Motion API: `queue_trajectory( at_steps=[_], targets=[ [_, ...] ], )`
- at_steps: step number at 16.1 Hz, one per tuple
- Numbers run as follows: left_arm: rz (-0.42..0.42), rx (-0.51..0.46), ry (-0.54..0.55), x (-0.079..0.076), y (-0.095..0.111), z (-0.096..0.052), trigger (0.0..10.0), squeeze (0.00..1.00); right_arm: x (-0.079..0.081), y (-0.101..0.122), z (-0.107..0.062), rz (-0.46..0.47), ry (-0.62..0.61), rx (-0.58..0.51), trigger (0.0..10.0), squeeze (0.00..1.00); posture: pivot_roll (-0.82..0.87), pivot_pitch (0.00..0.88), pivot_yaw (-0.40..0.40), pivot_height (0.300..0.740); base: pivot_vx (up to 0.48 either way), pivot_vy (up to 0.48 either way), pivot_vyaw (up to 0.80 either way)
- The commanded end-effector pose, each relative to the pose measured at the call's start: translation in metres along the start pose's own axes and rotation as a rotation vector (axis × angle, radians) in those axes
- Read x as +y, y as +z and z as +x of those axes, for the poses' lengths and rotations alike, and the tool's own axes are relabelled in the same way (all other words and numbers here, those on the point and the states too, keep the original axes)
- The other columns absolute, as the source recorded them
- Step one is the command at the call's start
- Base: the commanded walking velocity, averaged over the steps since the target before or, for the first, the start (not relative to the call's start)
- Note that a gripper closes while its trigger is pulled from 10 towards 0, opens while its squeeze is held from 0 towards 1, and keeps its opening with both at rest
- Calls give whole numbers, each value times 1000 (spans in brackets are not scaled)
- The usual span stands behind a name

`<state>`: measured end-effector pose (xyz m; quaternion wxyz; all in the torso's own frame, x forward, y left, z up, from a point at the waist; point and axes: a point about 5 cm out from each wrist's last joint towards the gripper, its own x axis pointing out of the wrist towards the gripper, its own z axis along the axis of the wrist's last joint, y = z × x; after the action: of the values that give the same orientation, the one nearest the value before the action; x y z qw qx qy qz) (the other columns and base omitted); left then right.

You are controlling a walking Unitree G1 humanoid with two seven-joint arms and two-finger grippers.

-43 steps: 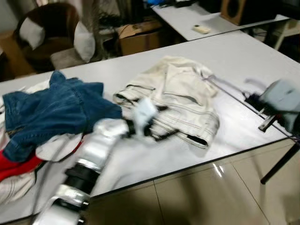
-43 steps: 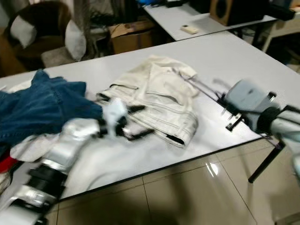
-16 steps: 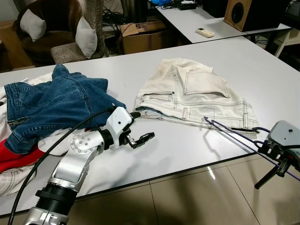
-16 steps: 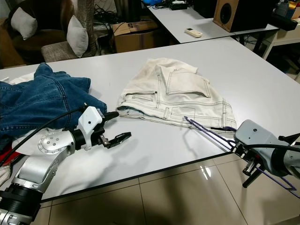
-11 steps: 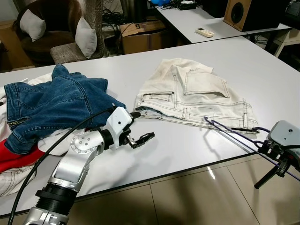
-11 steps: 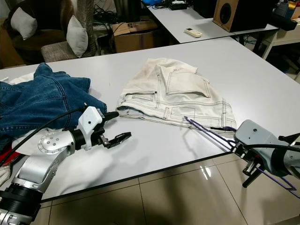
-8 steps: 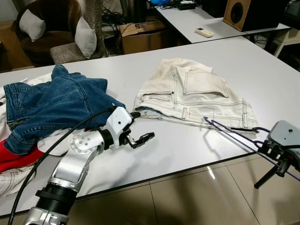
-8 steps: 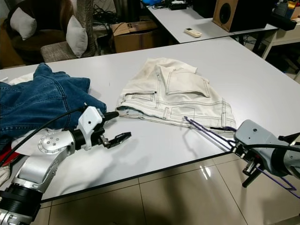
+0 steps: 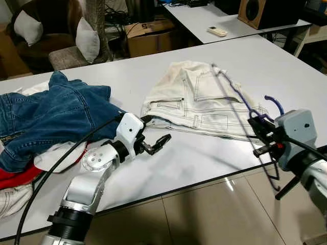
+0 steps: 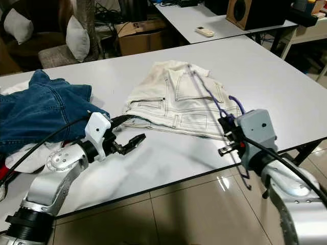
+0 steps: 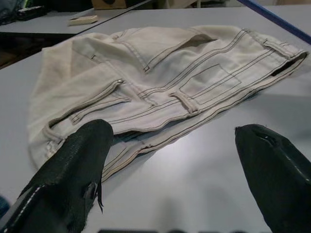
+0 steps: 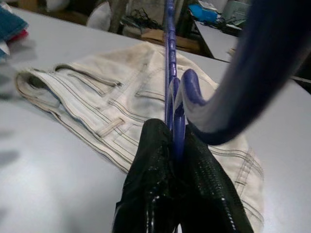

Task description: Hang hanger

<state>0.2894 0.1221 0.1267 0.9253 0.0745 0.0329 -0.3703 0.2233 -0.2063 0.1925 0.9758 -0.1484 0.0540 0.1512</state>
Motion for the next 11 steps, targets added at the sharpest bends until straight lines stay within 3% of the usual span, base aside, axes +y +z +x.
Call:
queue_trajectory(
  at_steps=[1,4,6,10,11],
  targets=[
    [-9,-1,12,1,1,0,10000,0,4,6,0,-9,-10,-31,10000,0,-244,0,107,740,0,0,0],
    [-40,-22,53,-5,0,2,10000,0,21,4,6,19,-47,-54,10000,0,-238,0,96,740,0,0,0],
    [-77,-57,121,-1,3,2,10000,0,22,2,10,87,-115,-72,10000,0,-234,0,86,740,0,0,0],
    [-97,-105,182,0,11,5,10000,0,24,-1,12,129,-182,-58,10000,0,-230,0,73,740,0,0,-775],
    [-90,-107,173,-2,12,6,10000,0,26,-1,12,129,-186,-60,10000,0,-235,0,77,740,0,-480,-775]
  ],
)
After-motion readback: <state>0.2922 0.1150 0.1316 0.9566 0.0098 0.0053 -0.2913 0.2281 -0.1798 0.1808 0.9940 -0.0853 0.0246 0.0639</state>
